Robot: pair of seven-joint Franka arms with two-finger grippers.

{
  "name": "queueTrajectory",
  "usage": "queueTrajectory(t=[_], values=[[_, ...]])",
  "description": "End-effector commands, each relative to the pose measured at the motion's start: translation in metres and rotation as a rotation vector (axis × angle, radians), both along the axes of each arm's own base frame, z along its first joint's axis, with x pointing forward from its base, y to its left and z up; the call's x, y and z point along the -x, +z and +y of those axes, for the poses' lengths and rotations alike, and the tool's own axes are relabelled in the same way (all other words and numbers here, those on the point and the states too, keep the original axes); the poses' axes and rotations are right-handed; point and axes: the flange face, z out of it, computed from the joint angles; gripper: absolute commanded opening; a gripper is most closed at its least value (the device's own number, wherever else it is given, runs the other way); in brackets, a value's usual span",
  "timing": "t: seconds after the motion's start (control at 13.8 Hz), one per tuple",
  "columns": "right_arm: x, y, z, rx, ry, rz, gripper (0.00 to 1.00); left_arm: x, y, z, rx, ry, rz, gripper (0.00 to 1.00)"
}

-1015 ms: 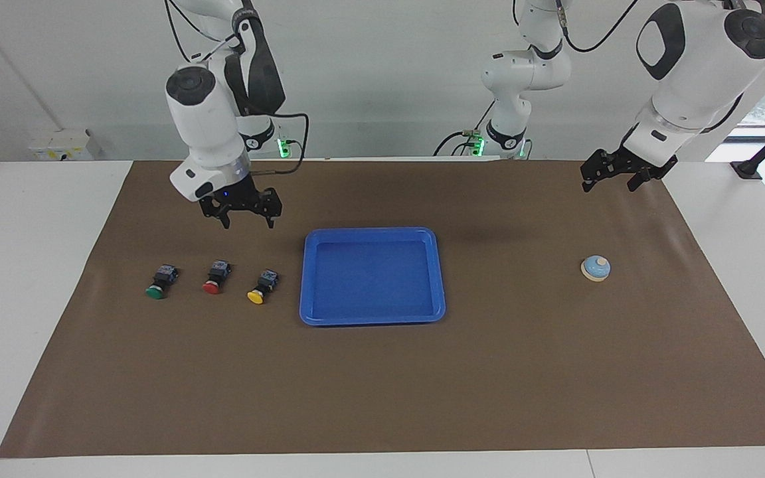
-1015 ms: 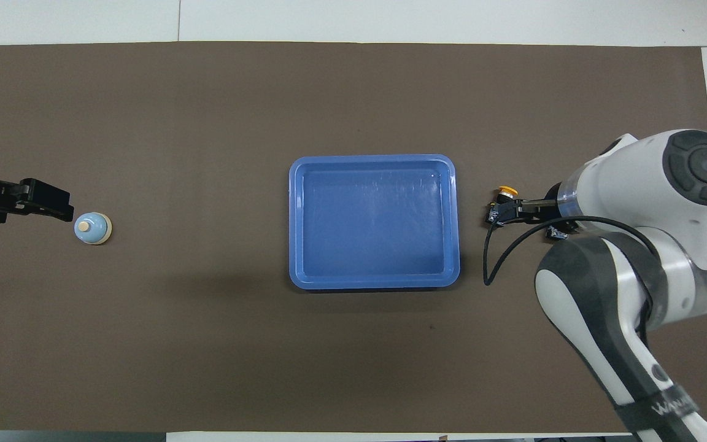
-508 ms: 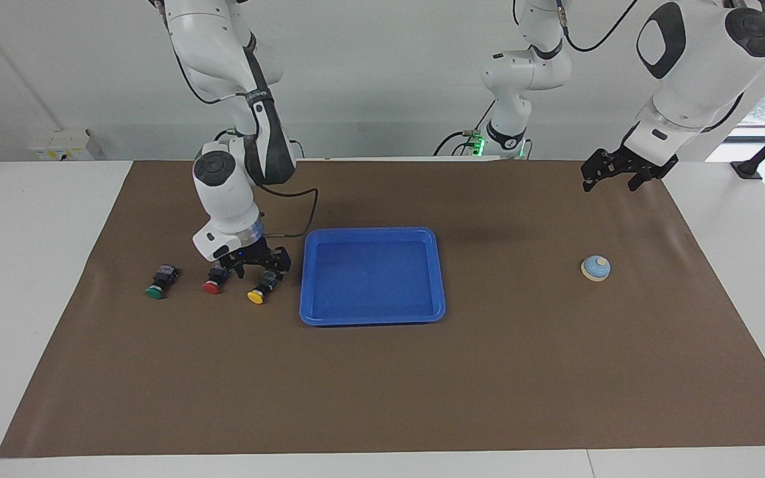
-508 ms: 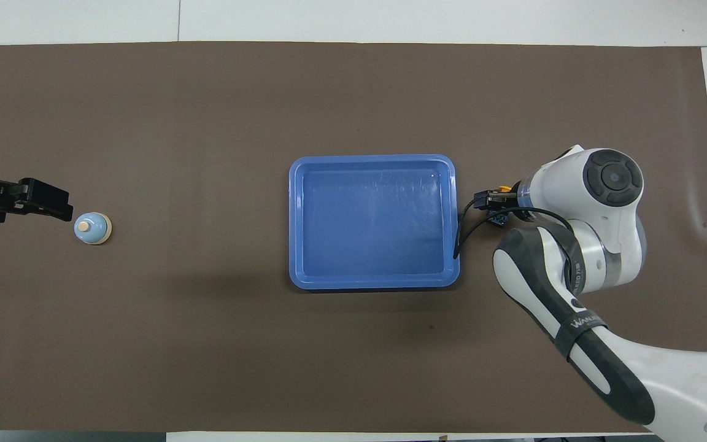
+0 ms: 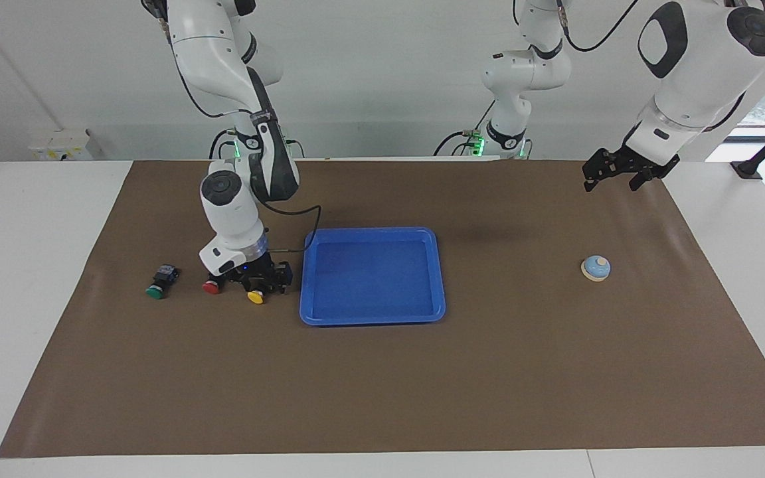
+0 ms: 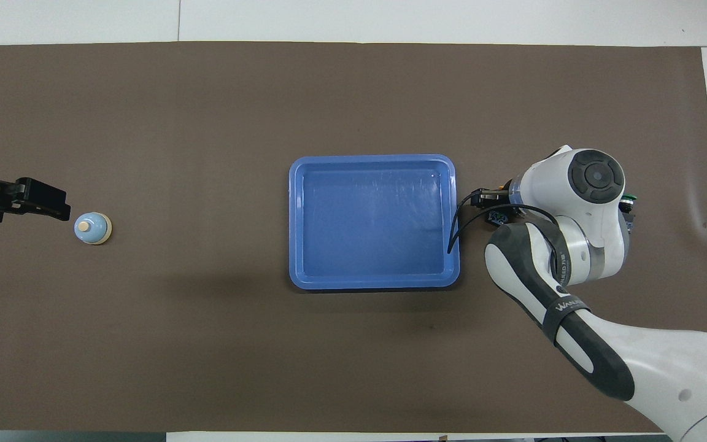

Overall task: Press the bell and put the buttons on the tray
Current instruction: 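Carry the yellow button into the blue tray and release it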

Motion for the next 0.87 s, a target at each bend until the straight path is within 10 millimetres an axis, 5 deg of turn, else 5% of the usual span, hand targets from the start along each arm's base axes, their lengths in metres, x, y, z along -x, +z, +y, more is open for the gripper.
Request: queueTrajectory(t=[0.0, 0.22, 0.44, 0.58, 0.8], values=[[-0.003, -0.001, -0.001, -0.002, -0.018, 0.005, 0.00, 0.001, 0.005, 0.004, -0.006, 0.014, -0.012, 1.00], [-0.004, 0.004, 0.000, 0.002, -0.009, 0.023, 0.00, 0.001, 0.005, 0.003, -0.006, 0.012, -0.012, 1.00], [-0.030, 0.053, 0.006, 0.010, -0.002, 0.067, 0.00, 0.001, 0.005, 0.004, -0.006, 0.014, -0.012, 1.00], [-0.046, 0.092, 0.036, -0.014, 0.018, 0.090, 0.00, 0.001, 0.005, 0.003, -0.006, 0.012, -0.012, 1.00], [-0.044, 0.107, 0.090, -0.029, 0.060, 0.087, 0.00, 0.001, 0.005, 0.003, -0.006, 0.012, -0.012, 1.00]])
